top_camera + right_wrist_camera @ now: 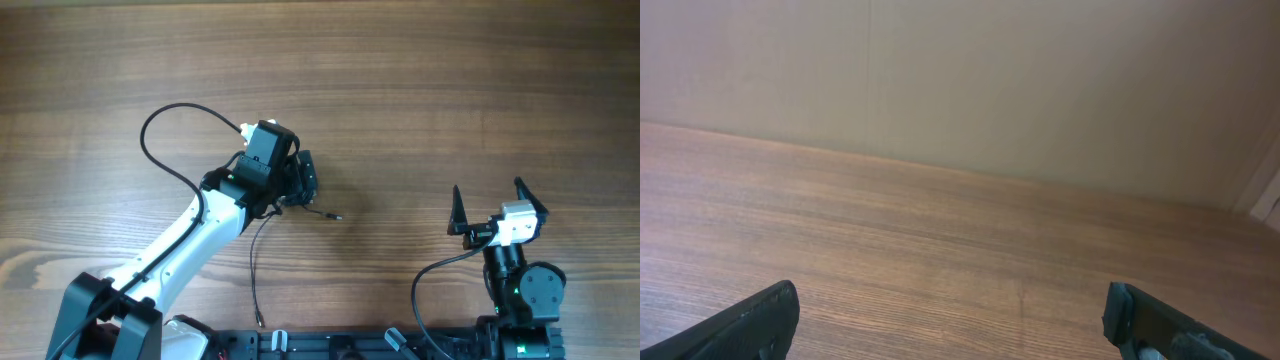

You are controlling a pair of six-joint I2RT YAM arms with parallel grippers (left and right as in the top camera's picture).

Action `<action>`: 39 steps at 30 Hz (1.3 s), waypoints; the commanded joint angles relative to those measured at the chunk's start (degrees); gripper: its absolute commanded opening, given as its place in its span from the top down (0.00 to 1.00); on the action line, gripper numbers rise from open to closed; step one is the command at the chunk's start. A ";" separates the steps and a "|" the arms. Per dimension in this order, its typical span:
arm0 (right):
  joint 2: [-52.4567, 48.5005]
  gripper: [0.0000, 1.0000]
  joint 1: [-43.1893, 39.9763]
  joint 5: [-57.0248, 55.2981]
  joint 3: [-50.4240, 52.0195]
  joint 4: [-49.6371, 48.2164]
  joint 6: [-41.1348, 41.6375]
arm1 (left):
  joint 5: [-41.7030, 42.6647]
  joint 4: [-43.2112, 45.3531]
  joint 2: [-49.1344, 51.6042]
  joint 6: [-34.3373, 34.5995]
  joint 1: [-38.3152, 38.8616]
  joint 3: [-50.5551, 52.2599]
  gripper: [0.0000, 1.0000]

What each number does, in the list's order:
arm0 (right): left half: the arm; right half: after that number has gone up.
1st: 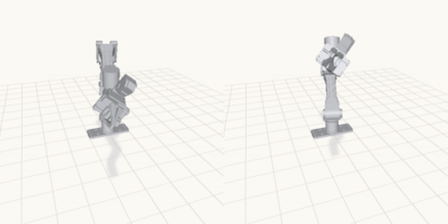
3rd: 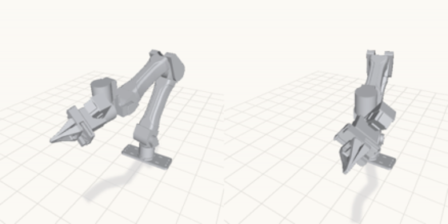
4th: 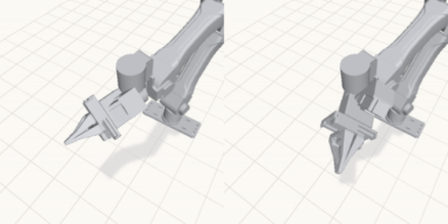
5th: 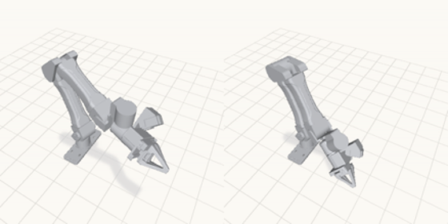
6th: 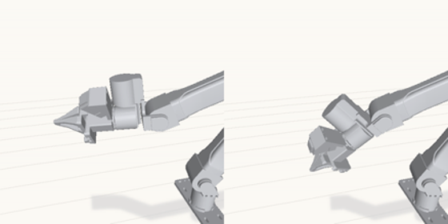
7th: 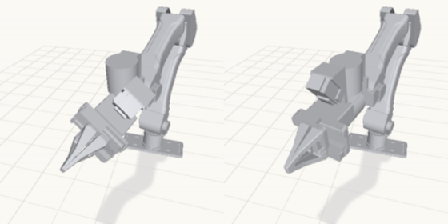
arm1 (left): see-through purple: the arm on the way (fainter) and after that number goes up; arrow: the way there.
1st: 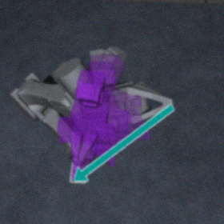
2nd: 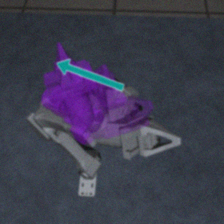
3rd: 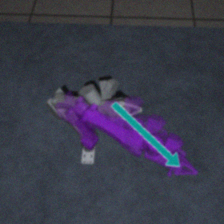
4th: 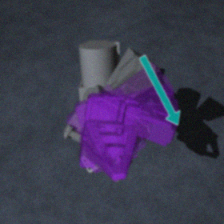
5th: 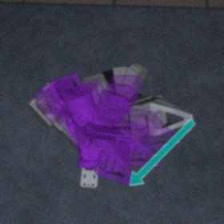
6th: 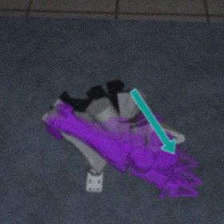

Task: Untangle cables

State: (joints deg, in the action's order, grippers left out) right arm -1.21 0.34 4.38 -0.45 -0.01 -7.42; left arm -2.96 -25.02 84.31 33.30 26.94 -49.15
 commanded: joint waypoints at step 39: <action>0.20 0.00 0.39 -1.03 0.15 -0.13 -0.50 | 7.08 3.74 11.82 7.43 -11.04 -2.32 0.96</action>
State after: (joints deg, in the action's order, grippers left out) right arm -1.21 0.36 4.38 -0.45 -0.01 -7.42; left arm 2.66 -20.12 99.39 41.06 17.04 -51.77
